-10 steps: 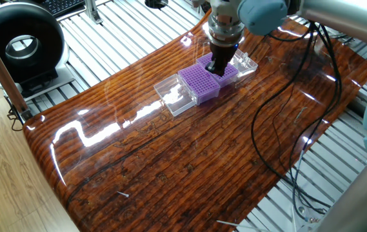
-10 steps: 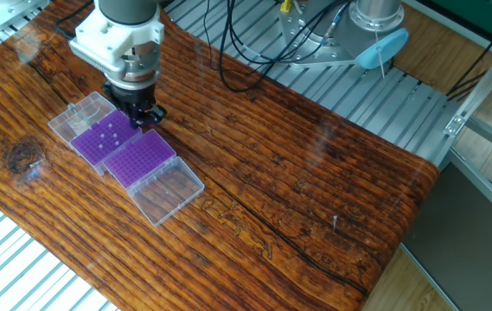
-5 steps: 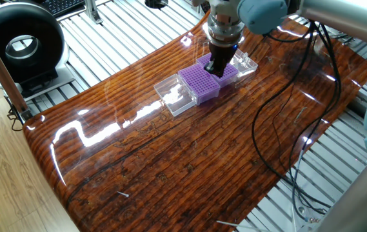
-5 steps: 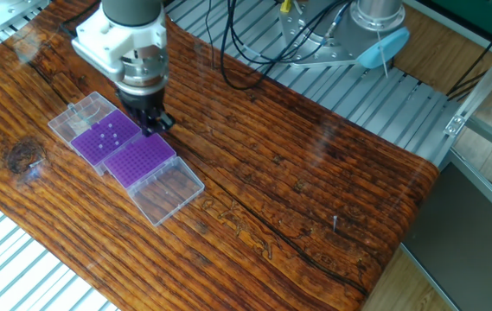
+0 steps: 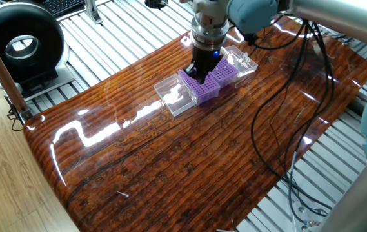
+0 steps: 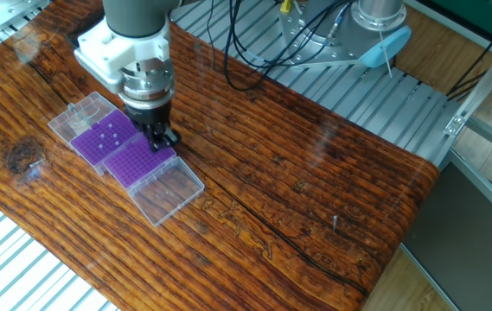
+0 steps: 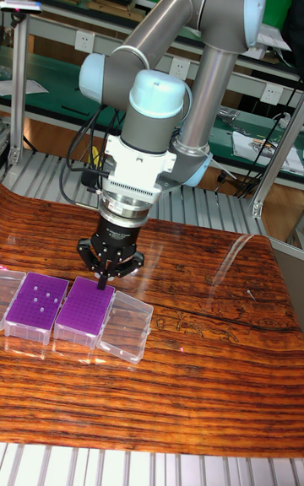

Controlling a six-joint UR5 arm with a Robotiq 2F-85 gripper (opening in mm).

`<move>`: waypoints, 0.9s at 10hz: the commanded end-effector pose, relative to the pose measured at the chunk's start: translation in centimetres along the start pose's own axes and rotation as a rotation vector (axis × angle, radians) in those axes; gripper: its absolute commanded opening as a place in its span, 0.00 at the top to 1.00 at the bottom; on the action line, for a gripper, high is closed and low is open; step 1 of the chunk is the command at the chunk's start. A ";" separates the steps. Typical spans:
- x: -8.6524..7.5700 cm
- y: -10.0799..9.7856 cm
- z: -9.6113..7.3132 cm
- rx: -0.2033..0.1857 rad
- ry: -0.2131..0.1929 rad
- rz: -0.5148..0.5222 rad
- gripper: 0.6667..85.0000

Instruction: Transfer all small pipette tips from one holder to another

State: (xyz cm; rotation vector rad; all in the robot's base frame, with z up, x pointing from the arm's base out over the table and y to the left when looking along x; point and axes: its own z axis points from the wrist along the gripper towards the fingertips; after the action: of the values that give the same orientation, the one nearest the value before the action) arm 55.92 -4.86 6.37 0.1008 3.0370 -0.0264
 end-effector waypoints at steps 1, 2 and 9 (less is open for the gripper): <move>0.0 1.2 0.3 -0.029 0.000 0.024 0.99; 0.0 1.2 0.7 -0.016 -0.009 0.035 0.99; -0.5 1.3 1.0 -0.016 -0.021 0.038 0.99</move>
State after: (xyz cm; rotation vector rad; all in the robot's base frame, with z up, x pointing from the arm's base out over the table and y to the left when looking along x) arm 56.40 -3.79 5.43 0.1430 3.0177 -0.0170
